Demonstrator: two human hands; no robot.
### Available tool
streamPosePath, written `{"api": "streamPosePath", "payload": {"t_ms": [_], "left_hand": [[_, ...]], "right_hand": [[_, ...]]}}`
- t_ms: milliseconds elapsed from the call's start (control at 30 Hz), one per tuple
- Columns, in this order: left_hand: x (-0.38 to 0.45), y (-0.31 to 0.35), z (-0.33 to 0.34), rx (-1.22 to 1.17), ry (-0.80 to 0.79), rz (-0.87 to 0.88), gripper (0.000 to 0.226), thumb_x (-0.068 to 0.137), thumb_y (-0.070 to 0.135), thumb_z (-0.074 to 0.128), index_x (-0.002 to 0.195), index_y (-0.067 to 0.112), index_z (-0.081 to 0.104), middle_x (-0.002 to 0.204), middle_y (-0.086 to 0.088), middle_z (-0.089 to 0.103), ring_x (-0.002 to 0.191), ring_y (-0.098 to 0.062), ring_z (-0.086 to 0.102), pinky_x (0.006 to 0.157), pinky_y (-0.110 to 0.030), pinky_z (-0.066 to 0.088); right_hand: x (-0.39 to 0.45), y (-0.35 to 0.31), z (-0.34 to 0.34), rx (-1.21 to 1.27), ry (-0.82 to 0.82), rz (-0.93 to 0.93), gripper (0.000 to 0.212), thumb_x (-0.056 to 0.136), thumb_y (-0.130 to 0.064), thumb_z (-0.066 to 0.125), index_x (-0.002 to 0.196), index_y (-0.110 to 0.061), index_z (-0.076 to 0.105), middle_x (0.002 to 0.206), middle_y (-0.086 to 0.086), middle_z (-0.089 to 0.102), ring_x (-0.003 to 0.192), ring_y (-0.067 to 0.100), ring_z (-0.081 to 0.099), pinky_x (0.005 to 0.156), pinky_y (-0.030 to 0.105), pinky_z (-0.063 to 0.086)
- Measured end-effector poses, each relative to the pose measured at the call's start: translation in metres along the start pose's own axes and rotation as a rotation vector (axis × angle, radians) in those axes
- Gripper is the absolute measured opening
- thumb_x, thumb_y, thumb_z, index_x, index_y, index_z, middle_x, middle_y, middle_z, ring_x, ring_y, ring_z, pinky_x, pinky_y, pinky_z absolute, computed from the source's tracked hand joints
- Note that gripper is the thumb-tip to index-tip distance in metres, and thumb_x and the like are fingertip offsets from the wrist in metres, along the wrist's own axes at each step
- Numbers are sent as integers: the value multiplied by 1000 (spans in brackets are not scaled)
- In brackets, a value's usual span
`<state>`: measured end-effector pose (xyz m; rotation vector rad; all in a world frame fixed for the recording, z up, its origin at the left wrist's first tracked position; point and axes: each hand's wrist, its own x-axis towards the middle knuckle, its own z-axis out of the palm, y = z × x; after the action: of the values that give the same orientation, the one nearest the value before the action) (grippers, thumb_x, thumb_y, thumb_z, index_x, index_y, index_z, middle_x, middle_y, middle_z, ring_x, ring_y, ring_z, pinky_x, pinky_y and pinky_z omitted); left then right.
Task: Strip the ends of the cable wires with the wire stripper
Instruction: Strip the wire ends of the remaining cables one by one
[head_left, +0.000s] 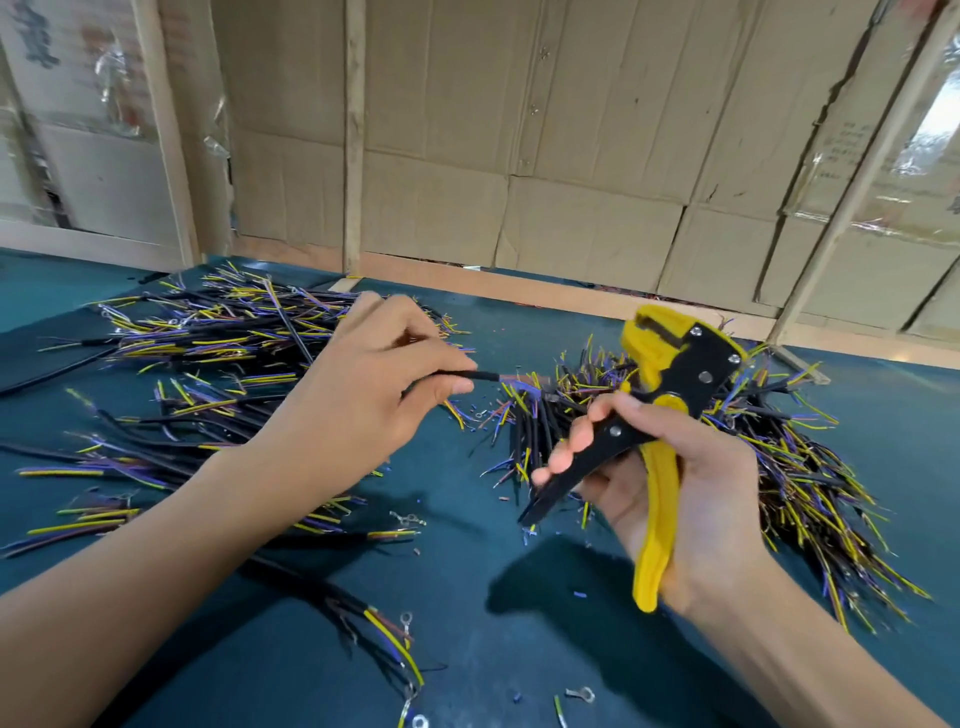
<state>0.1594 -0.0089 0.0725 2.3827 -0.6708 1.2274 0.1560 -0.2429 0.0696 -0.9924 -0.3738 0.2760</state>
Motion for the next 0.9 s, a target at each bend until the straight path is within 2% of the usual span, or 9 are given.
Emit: {"api": "streamPosePath", "payload": {"t_ms": [133, 267, 467, 600, 667, 733, 800, 833, 900], "left_hand": [[1, 5, -4, 22, -22, 152, 12, 88, 22, 72, 96, 20, 80, 86, -2, 57, 81, -15, 39, 75, -40, 34], [0, 12, -6, 46, -53, 266, 14, 94, 22, 66, 98, 25, 80, 89, 3, 64, 80, -20, 53, 79, -37, 30], [-5, 16, 5, 54, -36, 314, 22, 90, 3, 69, 105, 16, 78, 91, -4, 65, 76, -30, 55, 69, -48, 45], [0, 16, 7, 71, -60, 204, 24, 96, 17, 65, 120, 21, 70, 91, 4, 63, 82, -18, 56, 79, -40, 46], [2, 9, 0, -5, -302, -25, 20, 94, 30, 65, 114, 31, 64, 83, 14, 59, 75, 2, 52, 79, -34, 46], [2, -5, -10, -52, -786, -253, 18, 87, 45, 68, 100, 35, 59, 78, 15, 62, 69, 5, 54, 72, -28, 46], [-1, -16, -23, -59, -1228, -396, 38, 74, 60, 76, 101, 41, 57, 85, 21, 63, 70, 4, 57, 68, -19, 46], [-2, -19, -29, -107, -1324, -436, 43, 68, 60, 81, 100, 42, 59, 87, 24, 63, 72, 3, 59, 67, -16, 47], [-1, -20, -35, -204, -1354, -454, 39, 66, 49, 88, 96, 39, 65, 86, 23, 66, 74, 0, 61, 67, -16, 49]], "right_hand": [[4, 0, -2, -61, 142, 74, 36, 78, -35, 78, 89, -1, 74, 73, 15, 57, 59, 33, 59, 64, 48, 59], [4, 5, -1, -272, 120, 150, 58, 65, -35, 88, 96, 10, 68, 75, 14, 57, 57, 33, 57, 62, 48, 57], [-1, 12, 0, -366, -47, 146, 28, 74, -12, 82, 98, 1, 75, 88, 22, 70, 61, 33, 60, 65, 47, 58], [1, 9, 1, -329, 95, -2, 20, 77, -4, 78, 95, 3, 71, 76, 19, 66, 58, 34, 61, 61, 46, 58], [2, 2, 0, -350, 212, -93, 7, 86, 0, 71, 93, 1, 69, 77, 18, 68, 57, 33, 62, 58, 46, 59], [2, -4, -5, -389, 325, -150, 5, 89, 2, 69, 92, -2, 67, 80, 18, 70, 56, 31, 62, 60, 48, 61], [3, -9, -9, -409, 407, -157, 8, 90, 4, 68, 95, -2, 67, 81, 17, 70, 57, 30, 64, 63, 49, 62], [4, -11, -10, -400, 430, -145, 10, 90, 4, 68, 98, -2, 66, 77, 13, 70, 58, 30, 65, 64, 49, 62], [5, -13, -10, -369, 449, -116, 15, 89, 5, 69, 98, -5, 65, 70, 6, 68, 61, 32, 68, 65, 52, 62]]}}
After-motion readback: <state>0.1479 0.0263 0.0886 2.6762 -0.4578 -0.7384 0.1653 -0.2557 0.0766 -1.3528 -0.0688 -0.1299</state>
